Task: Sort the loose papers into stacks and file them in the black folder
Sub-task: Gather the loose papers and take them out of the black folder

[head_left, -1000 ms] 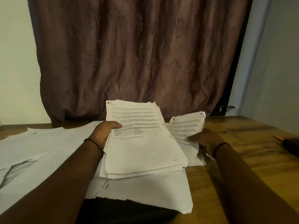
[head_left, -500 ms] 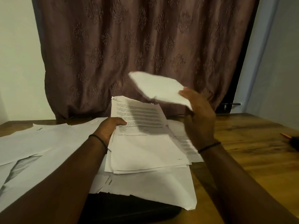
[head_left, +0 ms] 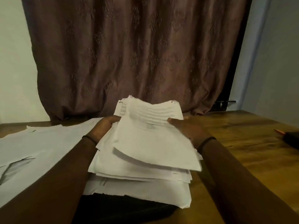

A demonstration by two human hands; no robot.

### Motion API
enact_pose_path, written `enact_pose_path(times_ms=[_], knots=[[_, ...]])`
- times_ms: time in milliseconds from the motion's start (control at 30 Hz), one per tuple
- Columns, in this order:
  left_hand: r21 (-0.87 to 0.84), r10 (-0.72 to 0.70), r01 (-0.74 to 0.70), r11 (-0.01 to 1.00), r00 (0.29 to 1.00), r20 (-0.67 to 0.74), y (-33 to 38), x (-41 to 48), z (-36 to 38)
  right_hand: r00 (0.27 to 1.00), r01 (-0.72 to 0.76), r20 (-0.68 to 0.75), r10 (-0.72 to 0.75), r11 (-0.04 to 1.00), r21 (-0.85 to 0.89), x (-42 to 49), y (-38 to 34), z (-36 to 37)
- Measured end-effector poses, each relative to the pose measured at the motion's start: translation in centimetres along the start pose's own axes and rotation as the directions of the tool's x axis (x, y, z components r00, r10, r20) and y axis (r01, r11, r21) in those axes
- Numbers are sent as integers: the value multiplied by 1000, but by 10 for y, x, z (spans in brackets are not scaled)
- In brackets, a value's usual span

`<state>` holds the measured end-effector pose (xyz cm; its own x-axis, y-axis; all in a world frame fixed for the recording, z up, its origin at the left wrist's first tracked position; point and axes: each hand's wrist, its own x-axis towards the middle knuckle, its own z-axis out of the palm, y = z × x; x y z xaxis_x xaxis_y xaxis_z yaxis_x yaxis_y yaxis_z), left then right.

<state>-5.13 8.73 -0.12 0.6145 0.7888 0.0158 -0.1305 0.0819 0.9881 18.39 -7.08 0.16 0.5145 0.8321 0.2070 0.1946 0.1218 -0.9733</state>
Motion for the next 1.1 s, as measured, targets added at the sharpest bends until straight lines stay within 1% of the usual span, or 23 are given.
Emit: enact_pose_path(times_ms=[33,67,100,167,233,267,367,467,500,533,567,633,700,767,833,867,933,1033,1100], knots=[[-79,-9,8,997,1000,-5,0,0,2,999,-29,-14,29,999,-43,2,8,2],[-136,-33,37,990,999,36,-2,3,1,998,-57,6,57,998,-33,3,14,6],[-186,-66,66,980,998,6,-2,0,2,995,-92,48,90,995,34,5,19,10],[-187,-61,56,981,998,-20,-1,-1,3,982,-146,160,104,951,274,8,26,15],[-193,-37,31,981,999,-29,-2,-2,6,979,-160,182,92,900,406,9,21,14],[-206,-26,16,978,999,-43,-1,-5,9,980,-163,171,101,898,410,8,17,13],[-258,-38,45,965,999,32,7,-13,23,982,-166,158,106,883,440,4,15,7],[-224,-73,119,967,976,203,29,-29,54,994,-80,106,37,892,445,-10,4,-3],[-198,-78,125,972,970,230,39,-35,67,998,-29,69,-3,889,458,-16,-4,-9],[-184,-59,110,977,963,262,49,-41,81,999,48,-2,-53,888,457,-24,-15,-18],[-177,-14,65,982,961,277,59,-44,95,992,122,-73,-100,884,450,-31,-28,-31],[-165,142,-99,981,951,274,78,-46,123,961,260,-194,-199,893,367,-45,-60,-61],[-182,258,-210,960,917,303,95,-54,155,896,387,-305,-321,903,186,-62,-95,-93],[-226,338,-276,934,885,319,108,-62,187,837,467,-356,-416,882,69,-78,-125,-120],[-265,411,-335,904,850,329,111,-67,210,806,514,-375,-458,856,58,-93,-138,-139],[-267,434,-358,895,839,328,106,-68,219,806,518,-370,-461,853,65,-101,-137,-147],[-200,446,-401,894,841,307,84,-74,228,846,470,-329,-421,878,85,-116,-117,-160],[-155,383,-351,923,865,323,33,-80,229,921,320,-273,-279,940,116,-135,-60,-170],[-131,370,-346,929,867,333,12,-82,227,946,254,-246,-210,954,162,-146,-33,-170]])
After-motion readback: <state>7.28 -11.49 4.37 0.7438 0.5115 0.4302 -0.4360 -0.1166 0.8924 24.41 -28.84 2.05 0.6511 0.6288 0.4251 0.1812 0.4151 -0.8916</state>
